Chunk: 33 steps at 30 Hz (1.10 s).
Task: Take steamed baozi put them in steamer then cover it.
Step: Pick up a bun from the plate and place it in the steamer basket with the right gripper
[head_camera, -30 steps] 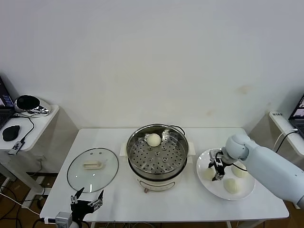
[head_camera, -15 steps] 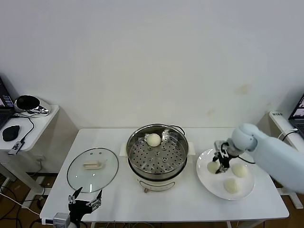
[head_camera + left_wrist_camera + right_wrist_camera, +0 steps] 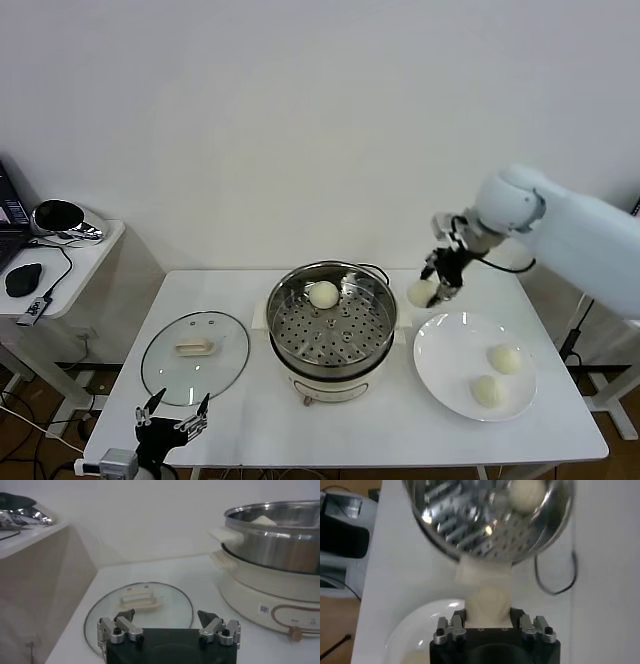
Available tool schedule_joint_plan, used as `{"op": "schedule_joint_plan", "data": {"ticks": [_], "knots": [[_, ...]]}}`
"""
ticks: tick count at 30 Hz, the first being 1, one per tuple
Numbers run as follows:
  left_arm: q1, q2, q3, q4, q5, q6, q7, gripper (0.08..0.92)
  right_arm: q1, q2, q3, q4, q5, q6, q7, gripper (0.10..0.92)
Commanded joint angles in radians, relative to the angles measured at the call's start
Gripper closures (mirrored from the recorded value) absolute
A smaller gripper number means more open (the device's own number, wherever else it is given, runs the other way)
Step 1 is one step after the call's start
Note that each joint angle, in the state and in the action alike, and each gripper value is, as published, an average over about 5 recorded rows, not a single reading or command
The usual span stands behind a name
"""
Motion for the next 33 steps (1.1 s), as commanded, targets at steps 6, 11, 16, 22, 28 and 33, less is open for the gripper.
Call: {"op": "schedule_joint_plan", "data": {"ticks": [6, 11, 16, 22, 28, 33], "knots": [[0.000, 0.004, -0.019, -0.031, -0.012, 0.003, 0.002, 0.177, 0.130, 0.218, -0.101, -0.025, 0.139, -0.097, 0.002, 0.466], [-0.004, -0.009, -0.018, -0.054, -0.017, 0.007, 0.003, 0.177, 0.082, 0.332, -0.095, -0.080, 0.148, -0.128, 0.026, 0.465], [-0.006, -0.015, -0.015, -0.064, -0.019, 0.008, 0.003, 0.177, 0.026, 0.431, -0.100, -0.149, 0.127, -0.139, 0.038, 0.466], [0.000, -0.016, -0.013, -0.072, -0.022, 0.008, 0.000, 0.177, -0.055, 0.528, -0.097, -0.235, 0.031, -0.131, 0.040, 0.472], [0.009, -0.014, -0.010, -0.093, -0.026, 0.010, -0.001, 0.177, -0.128, 0.580, -0.084, -0.298, -0.039, -0.123, 0.044, 0.467], [0.007, -0.015, -0.001, -0.090, -0.027, 0.012, -0.002, 0.177, -0.167, 0.601, -0.073, -0.334, -0.066, -0.117, 0.049, 0.467]]}}
